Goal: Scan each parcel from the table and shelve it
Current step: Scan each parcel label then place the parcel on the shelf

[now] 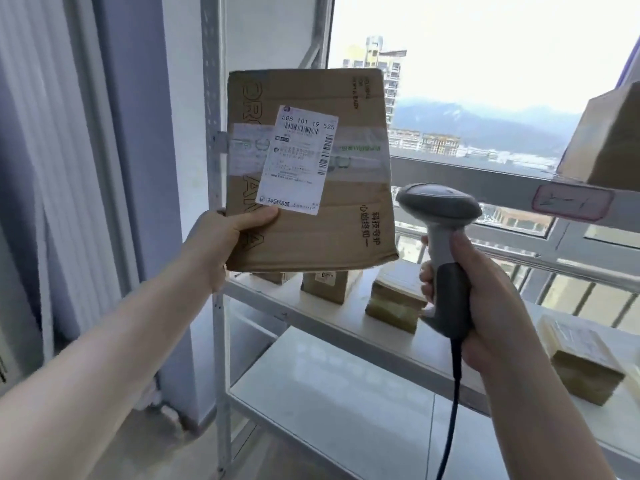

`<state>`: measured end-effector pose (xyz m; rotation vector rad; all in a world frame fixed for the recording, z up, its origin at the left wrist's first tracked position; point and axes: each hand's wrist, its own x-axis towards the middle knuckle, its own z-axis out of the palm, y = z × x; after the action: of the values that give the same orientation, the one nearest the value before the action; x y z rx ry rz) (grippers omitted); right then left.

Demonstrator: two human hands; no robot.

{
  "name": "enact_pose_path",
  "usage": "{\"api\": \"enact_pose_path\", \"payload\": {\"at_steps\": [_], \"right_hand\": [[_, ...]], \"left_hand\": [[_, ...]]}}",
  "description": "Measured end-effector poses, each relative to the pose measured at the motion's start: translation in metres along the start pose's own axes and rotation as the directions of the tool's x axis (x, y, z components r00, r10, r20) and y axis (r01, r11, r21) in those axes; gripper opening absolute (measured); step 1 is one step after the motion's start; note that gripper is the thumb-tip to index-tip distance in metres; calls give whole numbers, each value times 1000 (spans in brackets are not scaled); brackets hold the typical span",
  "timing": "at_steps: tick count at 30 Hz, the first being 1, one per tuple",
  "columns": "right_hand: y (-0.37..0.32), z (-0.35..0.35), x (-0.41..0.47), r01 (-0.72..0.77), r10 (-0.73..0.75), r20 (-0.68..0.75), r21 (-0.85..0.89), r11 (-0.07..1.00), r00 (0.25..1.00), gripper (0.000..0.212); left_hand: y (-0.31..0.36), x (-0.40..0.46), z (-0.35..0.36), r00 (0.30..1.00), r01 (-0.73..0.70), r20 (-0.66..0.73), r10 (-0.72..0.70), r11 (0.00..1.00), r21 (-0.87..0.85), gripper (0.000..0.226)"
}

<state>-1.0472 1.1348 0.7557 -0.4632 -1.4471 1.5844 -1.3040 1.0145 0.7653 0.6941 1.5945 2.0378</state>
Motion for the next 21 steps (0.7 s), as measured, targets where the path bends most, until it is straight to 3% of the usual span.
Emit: {"api": "enact_pose_path", "payload": {"at_steps": [6,11,17,21], "right_hand": [[-33,-18,15,104,-104,-70,-4,995,992,42],[-60,-33,37,132,-132,-138,-9,991,982,59],[-82,-43,60,135,-142,-237,-43,990,961,42],[-91,-42,73,177,-187,-285,-63,982,940,39]], "left_hand": [[46,20,52,993,-85,88,81,995,44,21],[95,52,99,973,-57,229,32,993,105,17],[147,98,142,936,3,337,-100,961,278,26],[172,119,164,935,-36,341,-102,926,376,29]]}}
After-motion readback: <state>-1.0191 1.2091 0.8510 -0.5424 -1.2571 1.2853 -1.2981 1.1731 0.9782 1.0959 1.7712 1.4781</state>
